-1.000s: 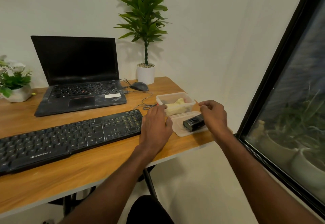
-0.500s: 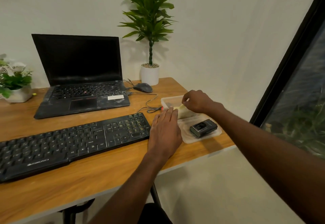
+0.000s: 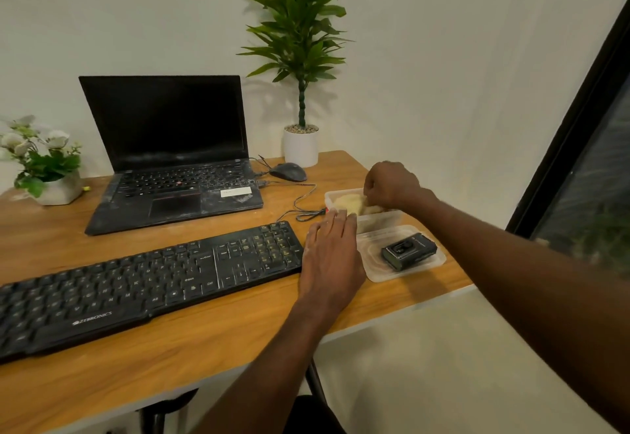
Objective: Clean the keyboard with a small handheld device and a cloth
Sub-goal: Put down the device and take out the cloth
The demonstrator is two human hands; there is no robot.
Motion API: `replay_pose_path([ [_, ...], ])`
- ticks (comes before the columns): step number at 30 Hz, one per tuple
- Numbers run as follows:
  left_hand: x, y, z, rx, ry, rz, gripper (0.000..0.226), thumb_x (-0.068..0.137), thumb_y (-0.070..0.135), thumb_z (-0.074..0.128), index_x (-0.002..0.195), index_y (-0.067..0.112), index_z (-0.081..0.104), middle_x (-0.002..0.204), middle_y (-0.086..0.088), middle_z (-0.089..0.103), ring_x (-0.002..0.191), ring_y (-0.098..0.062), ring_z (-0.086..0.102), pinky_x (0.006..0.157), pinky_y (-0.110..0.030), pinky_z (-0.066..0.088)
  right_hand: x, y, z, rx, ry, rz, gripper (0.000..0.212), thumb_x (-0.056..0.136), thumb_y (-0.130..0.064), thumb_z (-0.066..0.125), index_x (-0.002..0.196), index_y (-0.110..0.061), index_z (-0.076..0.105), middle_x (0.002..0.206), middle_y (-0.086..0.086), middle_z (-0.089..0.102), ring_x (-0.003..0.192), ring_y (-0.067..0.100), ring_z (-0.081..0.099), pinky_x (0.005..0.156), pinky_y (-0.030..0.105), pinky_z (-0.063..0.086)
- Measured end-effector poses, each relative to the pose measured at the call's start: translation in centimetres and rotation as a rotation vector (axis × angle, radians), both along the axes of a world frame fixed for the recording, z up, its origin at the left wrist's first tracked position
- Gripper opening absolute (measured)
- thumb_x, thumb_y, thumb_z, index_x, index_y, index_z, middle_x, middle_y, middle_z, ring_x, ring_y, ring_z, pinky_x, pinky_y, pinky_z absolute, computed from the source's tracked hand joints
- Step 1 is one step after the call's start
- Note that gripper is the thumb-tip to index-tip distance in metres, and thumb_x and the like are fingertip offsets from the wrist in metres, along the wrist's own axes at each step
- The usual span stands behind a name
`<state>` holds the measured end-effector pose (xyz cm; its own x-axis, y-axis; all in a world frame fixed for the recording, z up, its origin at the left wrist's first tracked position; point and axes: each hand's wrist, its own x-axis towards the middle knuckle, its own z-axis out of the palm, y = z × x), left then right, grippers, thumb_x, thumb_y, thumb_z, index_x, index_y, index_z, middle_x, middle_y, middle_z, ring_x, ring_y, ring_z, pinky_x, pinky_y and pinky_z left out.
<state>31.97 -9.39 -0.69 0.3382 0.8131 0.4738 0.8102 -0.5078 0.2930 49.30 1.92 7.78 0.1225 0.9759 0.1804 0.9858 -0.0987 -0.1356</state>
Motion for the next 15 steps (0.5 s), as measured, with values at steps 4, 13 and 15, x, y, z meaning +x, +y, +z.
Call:
replay_pose_path([
  [4, 0.1, 0.0, -0.2, 0.078, -0.063, 0.046, 0.063, 0.102, 0.017, 0.056, 0.161, 0.010, 0.038, 0.167, -0.010, 0.041, 0.160, -0.028, 0.028, 0.130, -0.047, 0.024, -0.4, -3.4, 1.2, 0.280, 0.456, -0.057, 0.011, 0.078, -0.028, 0.080, 0.086, -0.024, 0.073, 0.094, -0.005, 0.069, 0.089, 0.020, 0.065, 0.078, 0.035, 0.055],
  [13, -0.4, -0.1, 0.0, 0.225, -0.126, 0.091, 0.045, 0.107, 0.030, 0.043, 0.148, 0.012, 0.050, 0.147, -0.009, 0.057, 0.142, -0.027, 0.047, 0.119, -0.048, 0.041, -3.6, -15.1, 1.8, 0.553, 1.726, -0.247, 0.058, 0.079, -0.002, 0.081, 0.130, -0.020, 0.059, 0.119, 0.010, 0.067, 0.104, 0.029, 0.069, 0.090, 0.049, 0.060],
  [15, -0.6, -0.5, 0.4, 0.225, -0.187, 0.071, 0.043, 0.108, 0.032, 0.040, 0.145, 0.014, 0.052, 0.139, -0.006, 0.061, 0.132, -0.025, 0.052, 0.114, -0.046, 0.044, -4.6, -17.2, 1.5, 0.565, 1.857, -0.256, 0.055, 0.079, -0.002, 0.082, 0.129, -0.016, 0.064, 0.115, 0.010, 0.070, 0.102, 0.031, 0.070, 0.079, 0.045, 0.062],
])
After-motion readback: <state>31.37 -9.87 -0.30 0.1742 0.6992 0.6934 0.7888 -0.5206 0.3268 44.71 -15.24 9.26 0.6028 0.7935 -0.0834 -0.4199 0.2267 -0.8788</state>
